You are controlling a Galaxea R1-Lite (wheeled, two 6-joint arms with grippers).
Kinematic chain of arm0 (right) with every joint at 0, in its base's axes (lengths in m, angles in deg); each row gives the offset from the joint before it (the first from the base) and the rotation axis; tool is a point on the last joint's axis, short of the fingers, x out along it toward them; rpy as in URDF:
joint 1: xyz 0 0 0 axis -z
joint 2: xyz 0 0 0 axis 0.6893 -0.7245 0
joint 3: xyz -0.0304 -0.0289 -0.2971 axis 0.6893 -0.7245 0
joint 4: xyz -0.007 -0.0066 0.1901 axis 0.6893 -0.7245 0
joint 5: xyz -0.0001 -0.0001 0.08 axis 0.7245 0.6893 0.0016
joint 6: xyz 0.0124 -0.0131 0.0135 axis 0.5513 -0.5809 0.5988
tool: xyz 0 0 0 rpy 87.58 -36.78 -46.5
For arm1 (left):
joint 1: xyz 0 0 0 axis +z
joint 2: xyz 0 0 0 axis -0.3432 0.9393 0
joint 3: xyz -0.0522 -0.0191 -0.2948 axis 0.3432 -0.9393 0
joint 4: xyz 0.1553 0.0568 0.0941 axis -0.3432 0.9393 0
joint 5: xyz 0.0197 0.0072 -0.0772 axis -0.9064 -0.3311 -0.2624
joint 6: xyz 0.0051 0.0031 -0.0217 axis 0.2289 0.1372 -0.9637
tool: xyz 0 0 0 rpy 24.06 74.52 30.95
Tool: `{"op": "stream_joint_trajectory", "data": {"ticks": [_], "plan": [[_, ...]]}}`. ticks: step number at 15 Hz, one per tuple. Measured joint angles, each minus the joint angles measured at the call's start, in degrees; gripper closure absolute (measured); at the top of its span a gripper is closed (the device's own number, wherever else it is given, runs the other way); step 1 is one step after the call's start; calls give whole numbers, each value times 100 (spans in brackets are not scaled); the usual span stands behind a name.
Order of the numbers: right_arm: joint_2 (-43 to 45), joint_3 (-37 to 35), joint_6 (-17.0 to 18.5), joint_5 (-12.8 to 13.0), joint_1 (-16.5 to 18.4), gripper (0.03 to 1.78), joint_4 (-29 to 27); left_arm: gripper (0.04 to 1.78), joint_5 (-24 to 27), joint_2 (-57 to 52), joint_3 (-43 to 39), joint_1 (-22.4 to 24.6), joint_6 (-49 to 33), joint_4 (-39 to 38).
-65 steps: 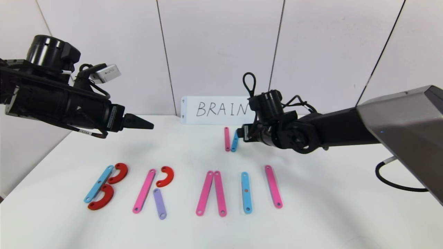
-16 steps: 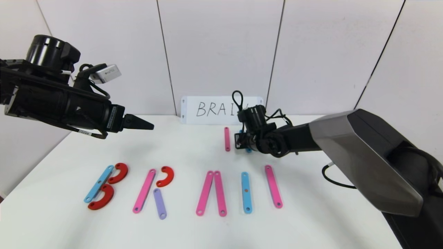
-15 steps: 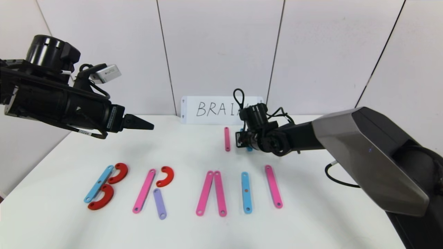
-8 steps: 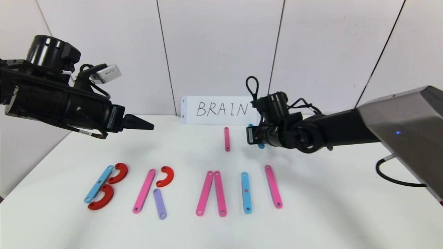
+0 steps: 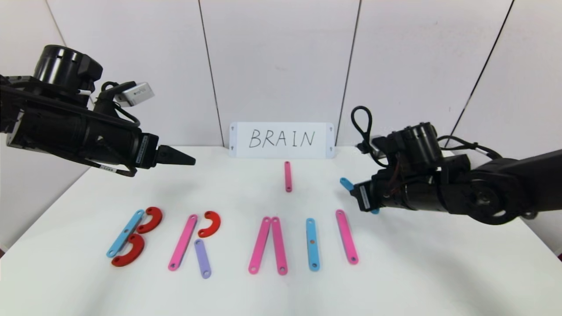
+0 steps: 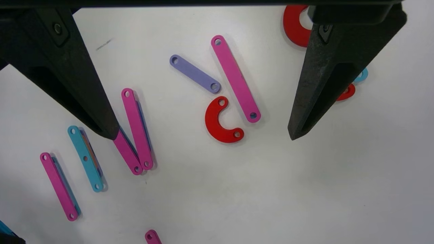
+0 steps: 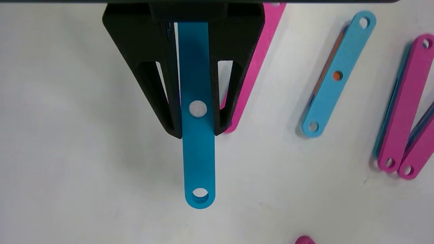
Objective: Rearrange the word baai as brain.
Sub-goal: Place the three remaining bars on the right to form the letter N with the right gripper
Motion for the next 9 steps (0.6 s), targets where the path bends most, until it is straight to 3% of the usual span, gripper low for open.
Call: {"op": "stream_joint_trajectory", "data": {"ticks": [6,9], "plan": [[211,-1309,-57,-227,77,153,1262,8,-2,0,-2,-2,9,0],[148,-1668,-129,-475,107,153,1563,8,0,0,-7,-11,9,0]]}}
